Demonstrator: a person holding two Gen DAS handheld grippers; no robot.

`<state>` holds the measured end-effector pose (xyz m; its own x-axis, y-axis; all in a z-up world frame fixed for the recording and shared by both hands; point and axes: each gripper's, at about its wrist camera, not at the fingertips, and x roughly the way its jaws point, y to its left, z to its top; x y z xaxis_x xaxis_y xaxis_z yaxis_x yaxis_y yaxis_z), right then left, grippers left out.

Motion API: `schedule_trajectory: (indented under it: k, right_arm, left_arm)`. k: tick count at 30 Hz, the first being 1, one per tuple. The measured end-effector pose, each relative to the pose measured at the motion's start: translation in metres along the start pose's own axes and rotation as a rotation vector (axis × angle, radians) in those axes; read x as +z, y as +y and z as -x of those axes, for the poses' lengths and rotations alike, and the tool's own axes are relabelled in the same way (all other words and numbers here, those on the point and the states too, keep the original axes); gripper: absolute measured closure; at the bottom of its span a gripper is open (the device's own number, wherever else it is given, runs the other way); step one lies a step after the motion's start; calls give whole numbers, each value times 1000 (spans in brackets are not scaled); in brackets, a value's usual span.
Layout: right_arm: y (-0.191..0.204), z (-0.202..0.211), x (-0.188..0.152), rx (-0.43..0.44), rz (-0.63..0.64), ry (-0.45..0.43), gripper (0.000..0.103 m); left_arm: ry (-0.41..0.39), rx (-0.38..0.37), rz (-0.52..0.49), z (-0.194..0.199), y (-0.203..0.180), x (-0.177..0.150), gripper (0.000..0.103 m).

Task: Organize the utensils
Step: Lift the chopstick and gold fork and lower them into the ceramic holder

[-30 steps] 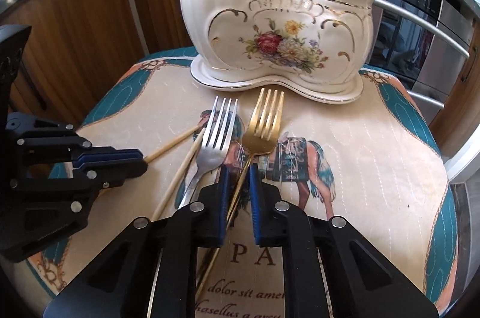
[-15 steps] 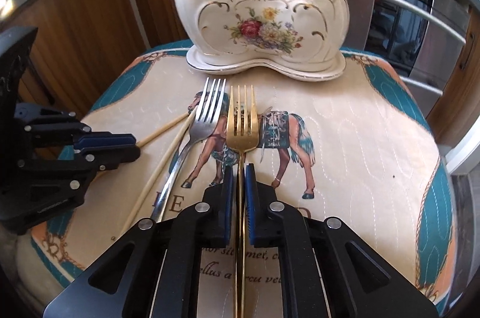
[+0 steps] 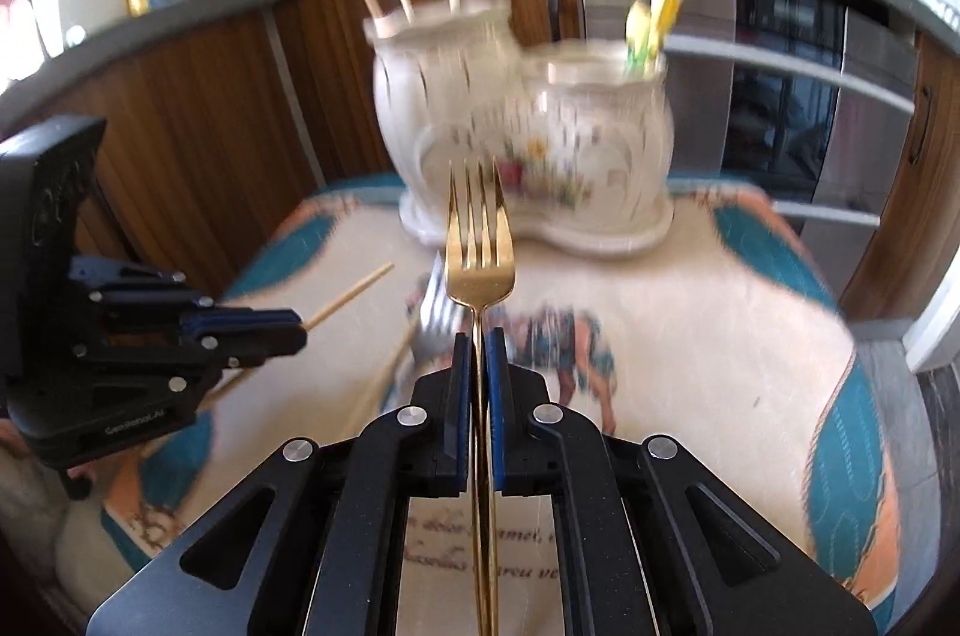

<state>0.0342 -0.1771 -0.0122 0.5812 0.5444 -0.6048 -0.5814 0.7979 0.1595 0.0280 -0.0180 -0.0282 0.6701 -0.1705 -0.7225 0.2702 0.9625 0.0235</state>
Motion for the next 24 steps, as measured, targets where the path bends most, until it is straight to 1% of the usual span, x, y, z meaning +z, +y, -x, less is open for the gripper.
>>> schedule_trajectory:
  k: [3,4,6,9,13,14,16,19,22,23,24]
  right_arm:
    - [4,16,6,-8,22,-100,96]
    - [5,21,7,-12,31,-127,97]
    - [7,27,8,-18,45,-169,97]
    - [11,39,11,-27,61,-249,97]
    - [12,54,21,-34,43,-338,97]
    - [12,57,26,-35,37,-361,97]
    - [10,64,41,-45,21,-417,97]
    - [7,68,65,-55,6,-469,97]
    - [2,70,87,-61,-13,-518,97]
    - [0,70,95,-63,-19,-536,97]
    - [-3,70,103,-66,-27,-550,97]
  left_arm:
    - [-96,-13,14,17,2,6,98]
    - [-112,-11,20,20,2,8,98]
    - [-168,-30,32,29,5,12,98]
    - [-230,-41,44,42,5,15,98]
    - [-348,-58,53,64,6,25,98]
    - [-392,-54,58,72,8,30,98]
    - [-440,-52,71,83,14,38,98]
    - [-500,-69,93,94,20,55,98]
    - [-570,-60,107,99,23,72,98]
    - [-596,-79,127,99,28,82,98]
    - [-600,-97,143,98,32,87,98]
